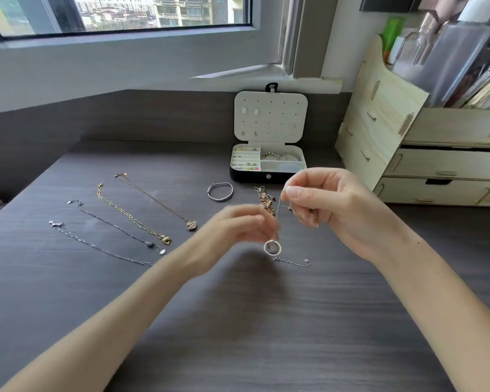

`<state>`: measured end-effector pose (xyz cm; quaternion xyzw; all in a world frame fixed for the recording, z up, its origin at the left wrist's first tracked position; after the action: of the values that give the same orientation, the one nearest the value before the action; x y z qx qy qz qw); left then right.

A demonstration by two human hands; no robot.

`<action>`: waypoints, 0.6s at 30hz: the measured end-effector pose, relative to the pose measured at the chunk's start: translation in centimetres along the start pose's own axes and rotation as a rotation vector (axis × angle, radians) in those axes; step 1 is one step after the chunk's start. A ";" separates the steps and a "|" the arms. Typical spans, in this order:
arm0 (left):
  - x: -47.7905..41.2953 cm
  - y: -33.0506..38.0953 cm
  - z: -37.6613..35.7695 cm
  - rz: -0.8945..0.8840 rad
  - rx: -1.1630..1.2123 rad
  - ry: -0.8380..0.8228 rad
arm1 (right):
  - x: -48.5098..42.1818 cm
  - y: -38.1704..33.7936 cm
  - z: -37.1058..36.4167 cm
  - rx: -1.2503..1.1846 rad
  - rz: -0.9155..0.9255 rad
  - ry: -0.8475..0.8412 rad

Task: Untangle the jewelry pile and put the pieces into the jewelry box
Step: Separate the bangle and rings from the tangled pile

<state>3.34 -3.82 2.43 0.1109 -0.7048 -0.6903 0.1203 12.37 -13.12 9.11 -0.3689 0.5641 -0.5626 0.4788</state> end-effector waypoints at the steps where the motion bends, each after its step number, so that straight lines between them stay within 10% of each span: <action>1: 0.4 -0.5 -0.5 0.036 0.083 -0.042 | -0.1 0.0 0.0 -0.003 0.002 0.001; 18: 1.8 -2.1 -1.5 0.141 0.057 -0.097 | -0.1 3.8 3.2 0.182 -0.104 0.232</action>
<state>2.13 -5.90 0.40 0.0307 -0.7353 -0.6642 0.1311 15.92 -13.58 5.62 -0.2854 0.5422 -0.6744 0.4120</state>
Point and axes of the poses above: each hand's wrist, its own x-axis away from the middle knuckle, its own z-axis out of the back of the hand, y = z × x, the point moved 6 cm from there along -x, towards the middle knuckle, and after that the axes turned 1 degree about -y, right-handed, at the moved point
